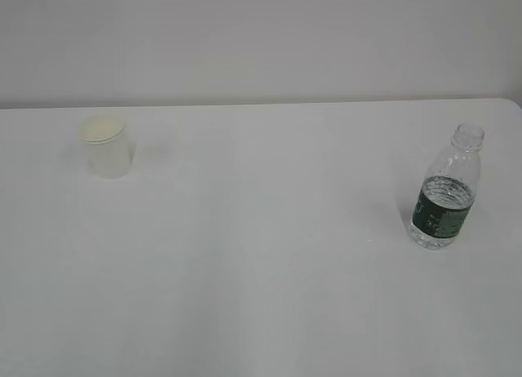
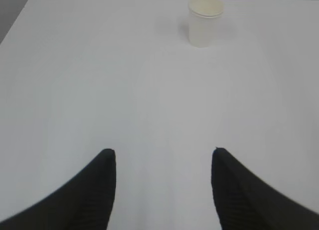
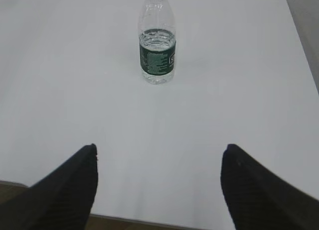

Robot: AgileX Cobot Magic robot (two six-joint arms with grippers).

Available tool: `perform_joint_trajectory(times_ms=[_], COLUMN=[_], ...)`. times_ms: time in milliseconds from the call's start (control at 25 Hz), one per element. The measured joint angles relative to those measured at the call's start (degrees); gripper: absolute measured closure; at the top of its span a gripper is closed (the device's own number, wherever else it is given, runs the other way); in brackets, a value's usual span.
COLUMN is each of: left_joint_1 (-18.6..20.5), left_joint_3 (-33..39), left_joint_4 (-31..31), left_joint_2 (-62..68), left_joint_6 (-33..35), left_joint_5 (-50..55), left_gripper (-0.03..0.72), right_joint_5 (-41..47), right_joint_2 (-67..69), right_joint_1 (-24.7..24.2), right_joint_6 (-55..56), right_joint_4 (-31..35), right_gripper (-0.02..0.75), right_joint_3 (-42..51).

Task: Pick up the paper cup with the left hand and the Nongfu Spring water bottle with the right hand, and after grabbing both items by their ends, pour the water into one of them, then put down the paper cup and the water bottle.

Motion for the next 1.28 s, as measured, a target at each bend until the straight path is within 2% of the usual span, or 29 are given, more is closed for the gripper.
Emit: perform_joint_trajectory(times_ms=[360, 1280], left_joint_1=[0.0, 0.0], left_joint_3=[0.0, 0.0], left_joint_4=[0.0, -0.6], left_joint_2=[0.0, 0.0], left_joint_6=[0.0, 0.0], left_joint_5=[0.0, 0.0], left_gripper=[0.174, 0.168], right_joint_5=[0.0, 0.0], right_joint_2=[0.0, 0.0], right_joint_1=[0.0, 0.0], right_joint_6=[0.0, 0.0], right_joint_4=[0.0, 0.0], right_gripper=[0.164, 0.164], right_joint_3=[0.0, 0.0])
